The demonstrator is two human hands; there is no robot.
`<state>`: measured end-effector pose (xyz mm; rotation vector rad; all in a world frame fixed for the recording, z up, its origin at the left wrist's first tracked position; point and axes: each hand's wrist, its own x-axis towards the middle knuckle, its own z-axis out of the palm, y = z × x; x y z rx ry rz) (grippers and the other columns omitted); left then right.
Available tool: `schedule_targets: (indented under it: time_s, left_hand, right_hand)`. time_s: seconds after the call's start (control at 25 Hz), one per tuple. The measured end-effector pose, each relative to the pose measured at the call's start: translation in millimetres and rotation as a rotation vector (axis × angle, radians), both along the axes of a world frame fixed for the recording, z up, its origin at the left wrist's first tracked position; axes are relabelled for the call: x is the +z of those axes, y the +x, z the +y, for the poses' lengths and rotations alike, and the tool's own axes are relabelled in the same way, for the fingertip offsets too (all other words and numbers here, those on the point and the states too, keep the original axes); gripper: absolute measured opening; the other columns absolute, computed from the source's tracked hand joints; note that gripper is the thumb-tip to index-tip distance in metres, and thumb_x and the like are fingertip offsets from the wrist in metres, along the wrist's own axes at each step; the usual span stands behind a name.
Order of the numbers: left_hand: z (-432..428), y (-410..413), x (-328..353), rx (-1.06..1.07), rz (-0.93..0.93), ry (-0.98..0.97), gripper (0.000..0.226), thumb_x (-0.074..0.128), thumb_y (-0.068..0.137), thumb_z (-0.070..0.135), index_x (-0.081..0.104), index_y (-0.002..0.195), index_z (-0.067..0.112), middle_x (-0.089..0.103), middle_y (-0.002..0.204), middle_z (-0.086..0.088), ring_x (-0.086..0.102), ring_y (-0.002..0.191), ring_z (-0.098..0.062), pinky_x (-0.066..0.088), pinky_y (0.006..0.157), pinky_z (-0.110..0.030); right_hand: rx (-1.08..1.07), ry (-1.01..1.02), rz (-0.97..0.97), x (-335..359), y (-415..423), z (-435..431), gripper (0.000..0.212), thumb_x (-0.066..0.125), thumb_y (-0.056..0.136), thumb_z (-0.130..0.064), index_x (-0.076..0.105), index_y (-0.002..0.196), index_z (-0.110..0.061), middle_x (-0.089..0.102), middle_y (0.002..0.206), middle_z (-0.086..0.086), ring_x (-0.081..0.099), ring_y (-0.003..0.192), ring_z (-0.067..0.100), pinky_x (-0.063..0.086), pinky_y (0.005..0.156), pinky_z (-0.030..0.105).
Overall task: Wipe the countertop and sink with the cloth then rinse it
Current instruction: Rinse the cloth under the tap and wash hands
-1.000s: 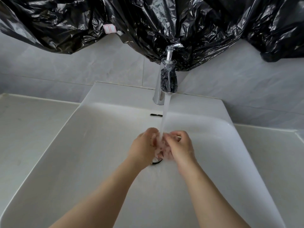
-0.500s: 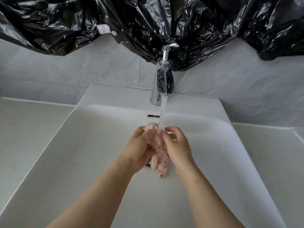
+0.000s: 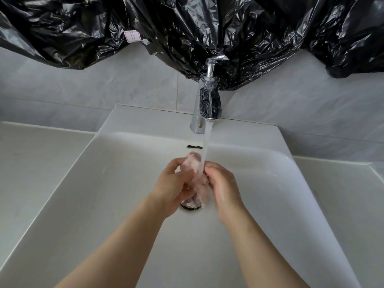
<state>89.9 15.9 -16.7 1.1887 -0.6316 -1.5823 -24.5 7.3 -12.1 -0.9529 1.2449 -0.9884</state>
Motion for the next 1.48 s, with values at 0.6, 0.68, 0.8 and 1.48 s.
schedule_targets:
  time_s: [0.6, 0.68, 0.8, 1.48]
  left_hand:
    - [3, -2, 16, 0.137, -0.245, -0.179, 0.007, 0.056, 0.091, 0.011, 0.058, 0.097, 0.015, 0.059, 0.073, -0.004, 0.053, 0.045, -0.006, 0.039, 0.040, -0.018]
    - [4, 2, 15, 0.118, -0.273, -0.154, 0.028, 0.062, 0.087, 0.013, 0.050, 0.112, 0.019, 0.059, 0.075, -0.006, 0.056, 0.051, -0.010, 0.043, 0.049, -0.024]
    - [2, 3, 13, 0.097, -0.102, -0.126, 0.030, 0.057, 0.089, 0.006, 0.047, 0.117, 0.001, 0.061, 0.090, -0.016, 0.060, 0.063, -0.020, 0.047, 0.057, -0.032]
    - [8, -23, 13, 0.038, -0.018, 0.235, 0.055, 0.025, 0.099, 0.043, 0.060, 0.076, 0.007, 0.064, 0.070, -0.009, 0.059, 0.073, -0.022, 0.042, 0.065, -0.029]
  right_hand:
    - [-0.288, -0.993, 0.769, 119, 24, -56, 0.041, 0.051, 0.087, -0.012, 0.059, 0.125, -0.024, 0.052, 0.091, -0.001, 0.053, 0.091, 0.028, 0.046, 0.080, 0.046]
    - [-0.366, -1.046, 0.719, 104, 24, -46, 0.035, 0.051, 0.085, -0.013, 0.065, 0.116, -0.019, 0.058, 0.086, -0.001, 0.055, 0.087, 0.029, 0.047, 0.076, 0.048]
    - [-0.373, -0.995, 0.501, 73, 18, -23, 0.037, 0.050, 0.088, -0.022, 0.060, 0.123, -0.019, 0.049, 0.086, -0.019, 0.055, 0.092, 0.020, 0.048, 0.083, 0.039]
    - [0.102, -0.549, 0.529, -18, 21, 21, 0.025, 0.031, 0.078, -0.059, 0.035, 0.080, -0.035, 0.044, 0.089, -0.017, 0.049, 0.076, -0.006, 0.038, 0.062, 0.012]
